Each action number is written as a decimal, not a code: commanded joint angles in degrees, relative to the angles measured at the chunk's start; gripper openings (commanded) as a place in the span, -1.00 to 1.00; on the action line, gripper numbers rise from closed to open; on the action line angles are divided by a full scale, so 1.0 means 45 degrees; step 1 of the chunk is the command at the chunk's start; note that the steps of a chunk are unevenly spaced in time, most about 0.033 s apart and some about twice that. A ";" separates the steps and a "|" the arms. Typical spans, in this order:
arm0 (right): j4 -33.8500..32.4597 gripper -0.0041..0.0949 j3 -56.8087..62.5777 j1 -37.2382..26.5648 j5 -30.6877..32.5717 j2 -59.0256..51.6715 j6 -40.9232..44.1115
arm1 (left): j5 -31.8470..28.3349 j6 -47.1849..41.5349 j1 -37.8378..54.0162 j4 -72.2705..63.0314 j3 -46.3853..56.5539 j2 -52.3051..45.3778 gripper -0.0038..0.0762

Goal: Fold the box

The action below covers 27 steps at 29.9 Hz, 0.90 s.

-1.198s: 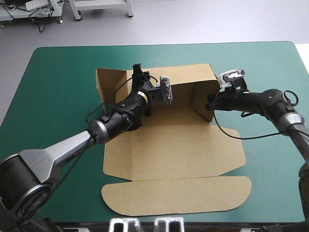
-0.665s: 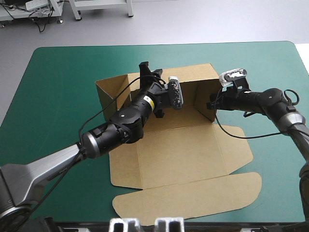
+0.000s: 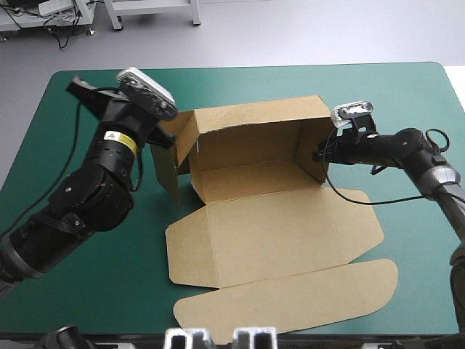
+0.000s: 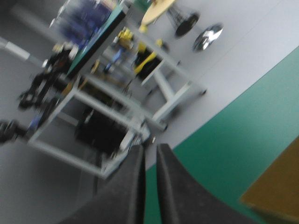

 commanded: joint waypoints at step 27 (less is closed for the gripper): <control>-0.6534 -0.91 -0.4728 0.1504 0.6379 0.0354 0.7019 | 0.4291 0.2347 0.4686 -1.1164 -0.0267 -0.4168 -0.91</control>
